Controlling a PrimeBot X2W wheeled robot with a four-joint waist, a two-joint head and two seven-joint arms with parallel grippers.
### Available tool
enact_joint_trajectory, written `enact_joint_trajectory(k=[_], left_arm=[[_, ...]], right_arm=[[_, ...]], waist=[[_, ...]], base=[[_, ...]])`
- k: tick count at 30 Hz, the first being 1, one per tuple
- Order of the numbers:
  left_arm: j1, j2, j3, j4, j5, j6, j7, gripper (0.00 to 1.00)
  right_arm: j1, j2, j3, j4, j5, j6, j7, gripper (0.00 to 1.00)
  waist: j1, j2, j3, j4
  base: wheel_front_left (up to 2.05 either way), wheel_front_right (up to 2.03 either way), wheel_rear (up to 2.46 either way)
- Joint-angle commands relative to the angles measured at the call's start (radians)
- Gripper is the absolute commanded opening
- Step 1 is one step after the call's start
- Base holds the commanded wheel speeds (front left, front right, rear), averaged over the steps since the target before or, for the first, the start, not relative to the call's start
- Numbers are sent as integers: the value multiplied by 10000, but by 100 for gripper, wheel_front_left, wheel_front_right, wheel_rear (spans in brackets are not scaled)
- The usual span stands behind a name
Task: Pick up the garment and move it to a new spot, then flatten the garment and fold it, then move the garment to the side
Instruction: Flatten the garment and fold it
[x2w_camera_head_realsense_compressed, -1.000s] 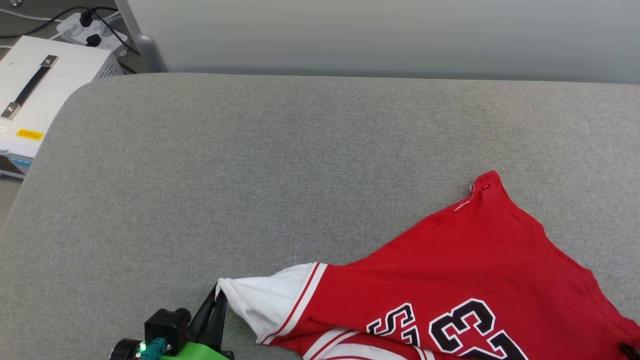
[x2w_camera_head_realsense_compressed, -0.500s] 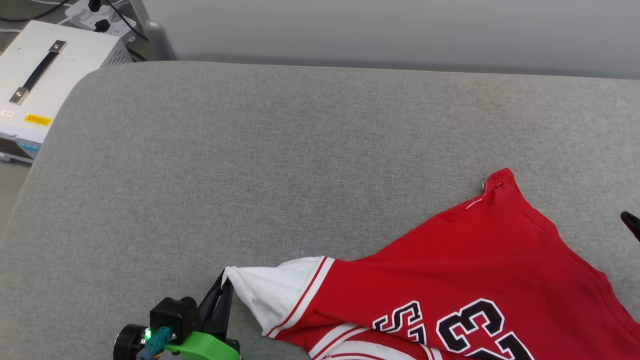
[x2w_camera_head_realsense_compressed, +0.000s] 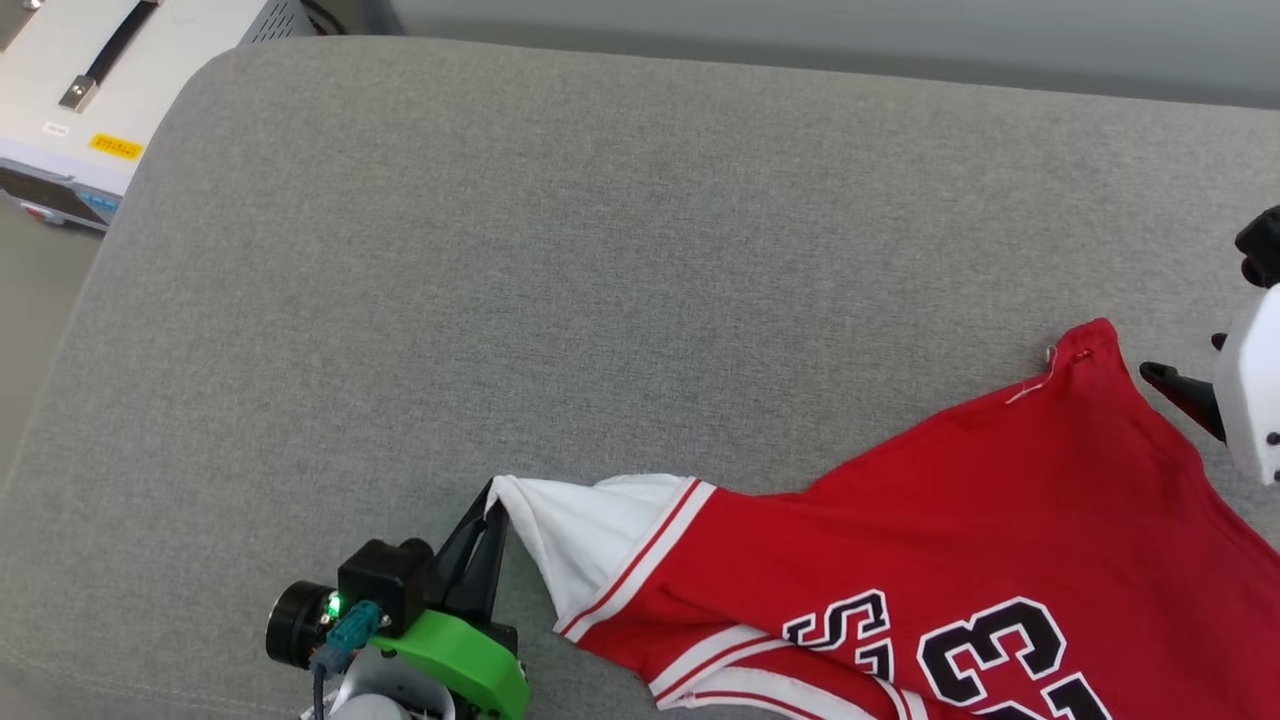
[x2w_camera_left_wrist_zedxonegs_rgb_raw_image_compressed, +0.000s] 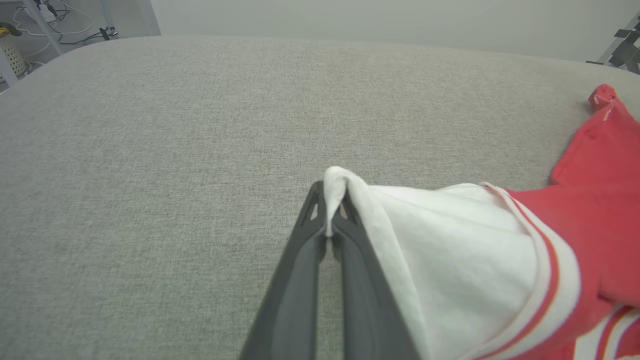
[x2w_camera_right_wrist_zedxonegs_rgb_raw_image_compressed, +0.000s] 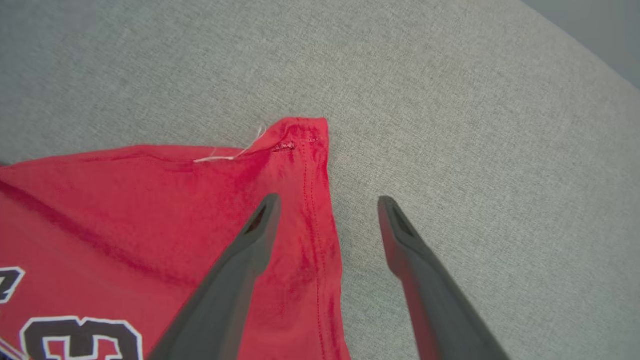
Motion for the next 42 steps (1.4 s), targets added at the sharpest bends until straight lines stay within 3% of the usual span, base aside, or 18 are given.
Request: enact_joint_trajectory(k=[1, 9, 16, 17, 18, 28, 35, 42], left_arm=[[-247, -92, -27, 32, 115, -75, -49, 0], [-745, -271, -107, 136, 244, -192, -60, 0], [-844, -347, -44, 165, 319, -213, -63, 0], [-816, -345, -17, 167, 326, -206, -63, 0], [-786, -342, 7, 169, 329, -200, -63, 0], [-557, -198, 32, 148, 488, -270, -64, 0], [-802, 497, 90, -256, 732, -394, 53, 0], [-1982, 1011, 293, -1094, 787, -543, 383, 0]], right_arm=[[-356, 98, 245, 344, -121, -7, 31, 100], [-1548, 861, 1660, 2835, 5, -7, -807, 100], [-1506, 974, 3068, 3849, 449, -7, -1160, 100], [-1536, 967, 3212, 3926, 581, -7, -1230, 25], [-1576, 960, 3300, 3974, 679, -7, -1334, 0], [-2116, 478, 4105, 3605, 1244, -7, -3182, 0], [-2359, -81, 4295, 3007, 1554, -7, -4614, 0], [-2713, -251, 3956, 2486, 1714, -7, -6145, 0]], waist=[[0, 0, 356, 307], [0, 0, 993, 582], [0, 0, 1029, 600], [0, 0, 995, 566], [0, 0, 952, 530], [0, 0, -3, 139], [0, 0, -851, -176], [0, 0, -1370, -478]], base=[[0, 0, 0], [0, 0, 0], [0, 0, 0], [0, 0, 0], [0, 0, 0], [0, 0, 0], [0, 0, 0], [0, 0, 0]])
